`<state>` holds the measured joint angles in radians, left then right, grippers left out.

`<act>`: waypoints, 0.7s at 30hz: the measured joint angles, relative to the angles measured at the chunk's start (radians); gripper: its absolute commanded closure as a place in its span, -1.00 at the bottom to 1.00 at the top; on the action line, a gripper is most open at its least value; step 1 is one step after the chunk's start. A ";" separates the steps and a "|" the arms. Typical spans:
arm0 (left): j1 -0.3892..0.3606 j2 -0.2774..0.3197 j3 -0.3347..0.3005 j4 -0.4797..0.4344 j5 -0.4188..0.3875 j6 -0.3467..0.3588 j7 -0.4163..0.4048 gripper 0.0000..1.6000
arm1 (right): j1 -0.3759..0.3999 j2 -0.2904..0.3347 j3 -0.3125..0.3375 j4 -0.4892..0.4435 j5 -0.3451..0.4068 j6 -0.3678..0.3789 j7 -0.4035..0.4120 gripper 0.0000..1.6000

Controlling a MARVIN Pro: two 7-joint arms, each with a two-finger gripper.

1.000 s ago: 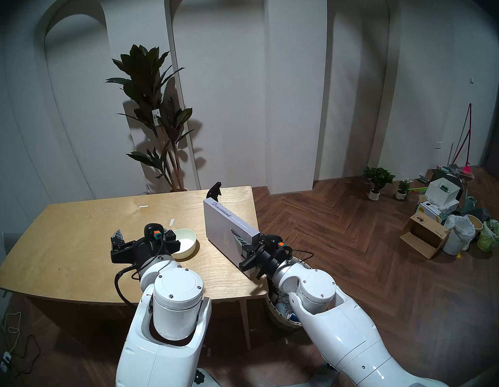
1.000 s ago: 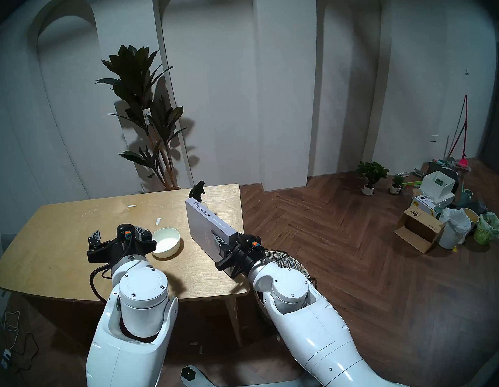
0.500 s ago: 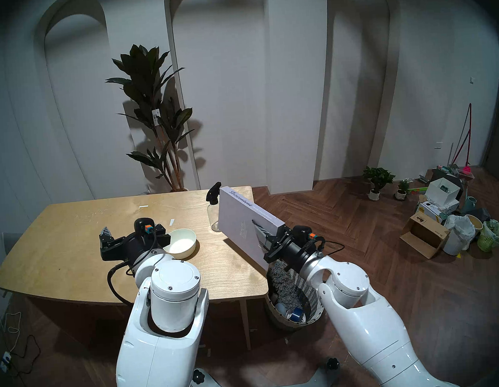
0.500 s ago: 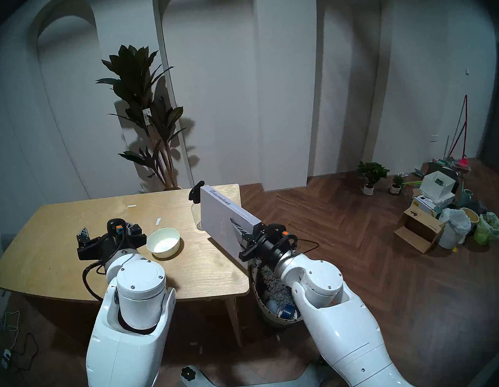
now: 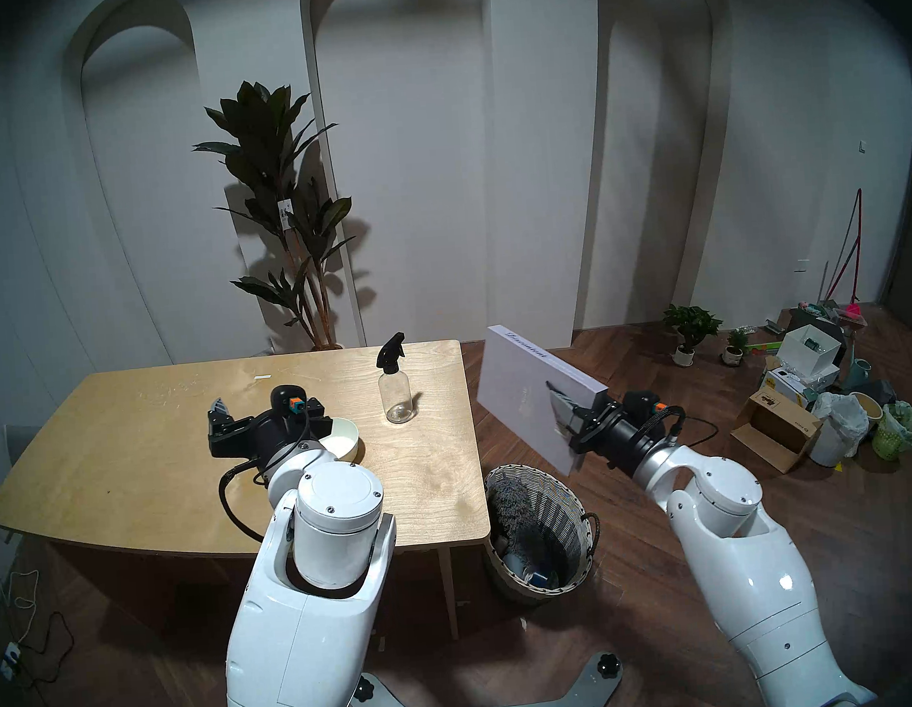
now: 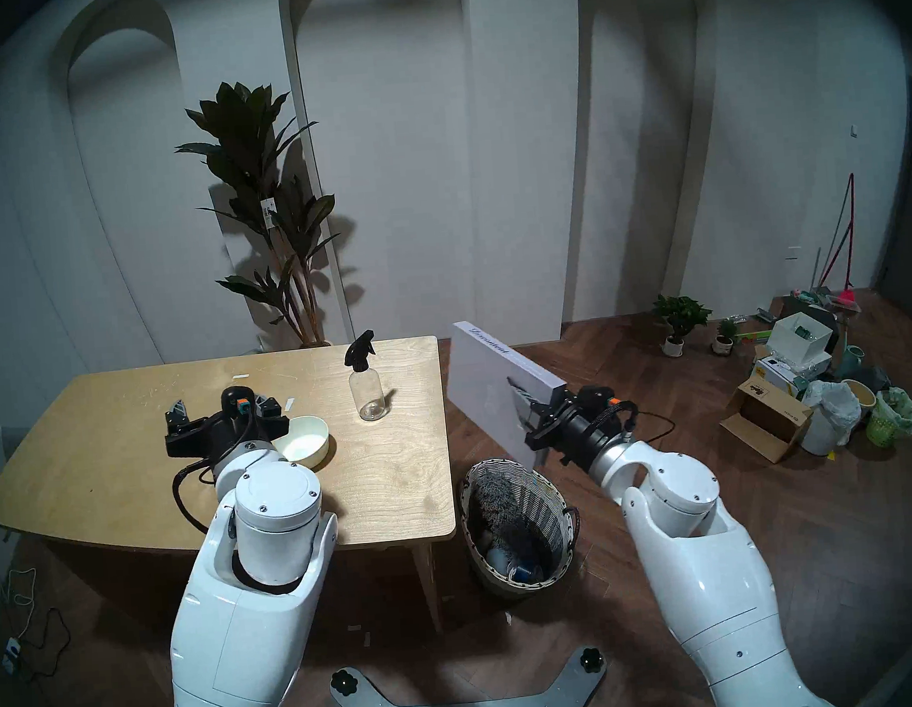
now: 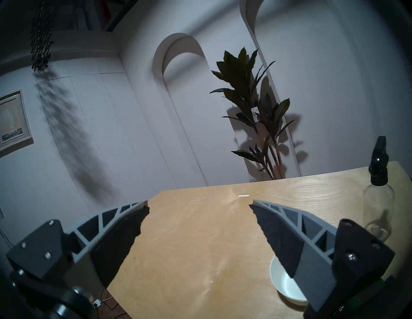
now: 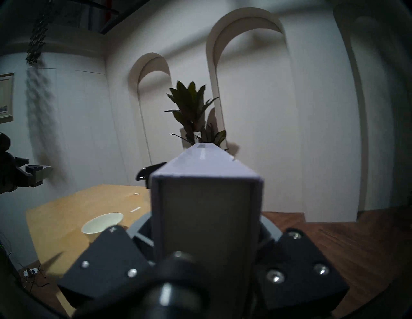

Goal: Load the items into the basket from the rear

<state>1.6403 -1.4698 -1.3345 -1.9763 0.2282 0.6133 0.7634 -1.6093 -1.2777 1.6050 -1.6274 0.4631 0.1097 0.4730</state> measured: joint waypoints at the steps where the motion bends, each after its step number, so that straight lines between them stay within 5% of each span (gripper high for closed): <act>1: -0.008 0.002 0.005 0.007 0.000 -0.001 -0.006 -1.00 | 0.011 0.000 0.005 0.023 0.000 0.001 -0.010 1.00; 21: -0.074 -0.019 0.071 0.049 0.006 -0.003 -0.027 -1.00 | 0.198 -0.086 -0.133 0.484 -0.203 -0.170 -0.211 1.00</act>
<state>1.5665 -1.4890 -1.2637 -1.9276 0.2339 0.6108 0.7363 -1.4112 -1.3638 1.4717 -1.1439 0.2604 -0.0599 0.2617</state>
